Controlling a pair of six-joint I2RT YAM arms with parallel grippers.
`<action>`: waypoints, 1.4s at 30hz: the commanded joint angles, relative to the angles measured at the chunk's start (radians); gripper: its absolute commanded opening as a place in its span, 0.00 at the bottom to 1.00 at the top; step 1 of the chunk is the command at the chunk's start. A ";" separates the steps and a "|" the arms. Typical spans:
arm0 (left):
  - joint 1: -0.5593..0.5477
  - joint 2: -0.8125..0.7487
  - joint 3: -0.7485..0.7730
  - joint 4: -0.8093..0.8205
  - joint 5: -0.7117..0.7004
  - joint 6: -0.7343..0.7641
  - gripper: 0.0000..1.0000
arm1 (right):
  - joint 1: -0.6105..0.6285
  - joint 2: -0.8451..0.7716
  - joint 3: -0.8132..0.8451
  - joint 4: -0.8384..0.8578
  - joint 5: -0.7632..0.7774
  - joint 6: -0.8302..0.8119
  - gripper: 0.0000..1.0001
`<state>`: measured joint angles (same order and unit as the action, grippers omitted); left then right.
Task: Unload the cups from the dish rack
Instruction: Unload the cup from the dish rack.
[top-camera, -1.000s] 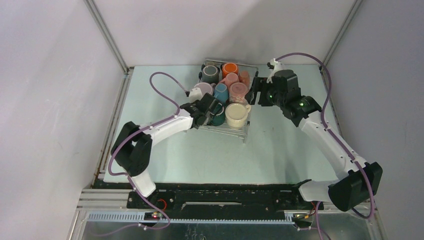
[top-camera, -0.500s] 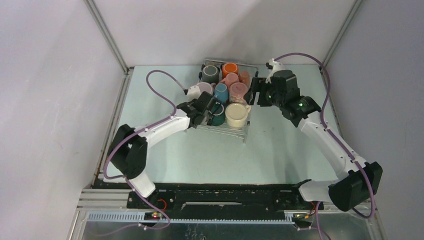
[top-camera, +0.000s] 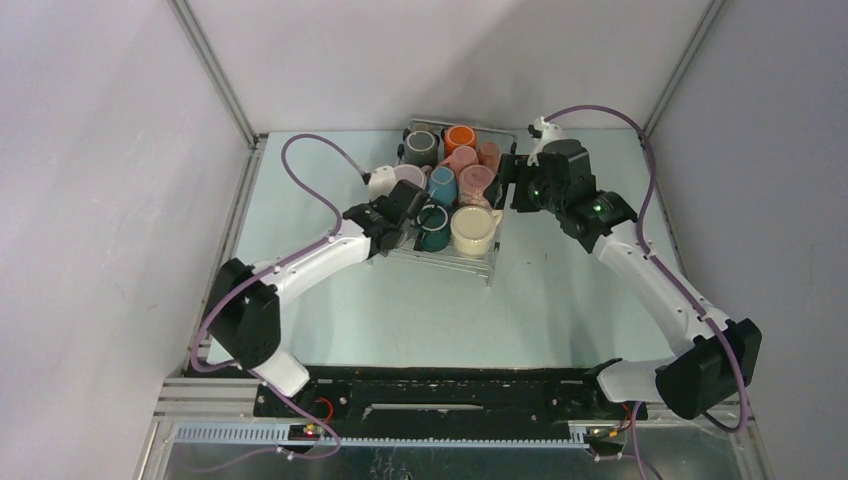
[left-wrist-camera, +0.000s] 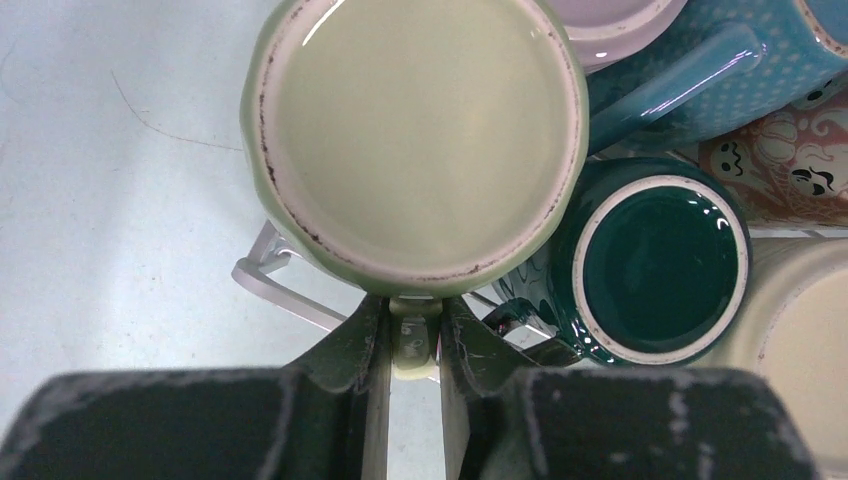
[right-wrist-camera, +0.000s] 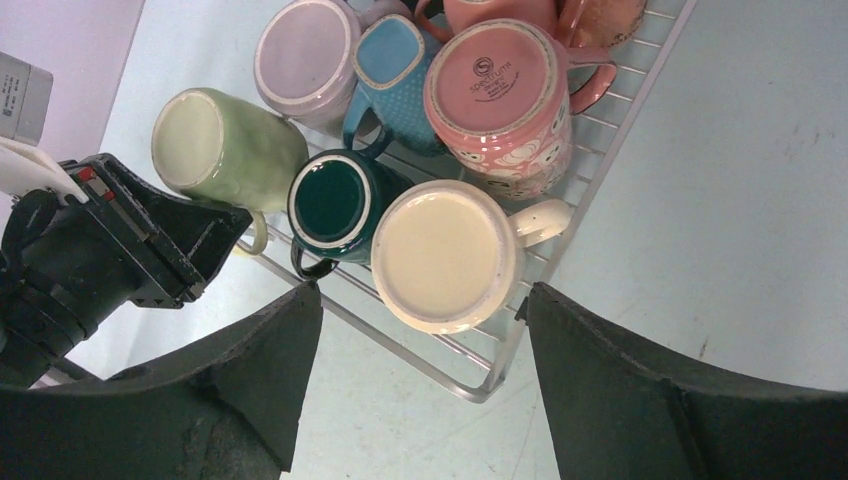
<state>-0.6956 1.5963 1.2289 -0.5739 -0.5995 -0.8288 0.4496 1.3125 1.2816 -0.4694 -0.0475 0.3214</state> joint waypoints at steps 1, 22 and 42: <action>-0.005 -0.090 0.001 0.038 -0.069 0.027 0.00 | 0.007 0.011 0.003 0.060 -0.031 0.026 0.83; -0.021 -0.231 0.101 -0.040 0.066 0.071 0.00 | -0.008 0.051 0.002 0.161 -0.204 0.211 0.83; -0.029 -0.218 0.339 0.017 0.337 0.049 0.00 | -0.079 0.044 -0.209 0.636 -0.493 0.545 0.83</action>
<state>-0.7181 1.4075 1.4723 -0.6823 -0.3241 -0.7765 0.3832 1.3632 1.0985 -0.0303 -0.4435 0.7605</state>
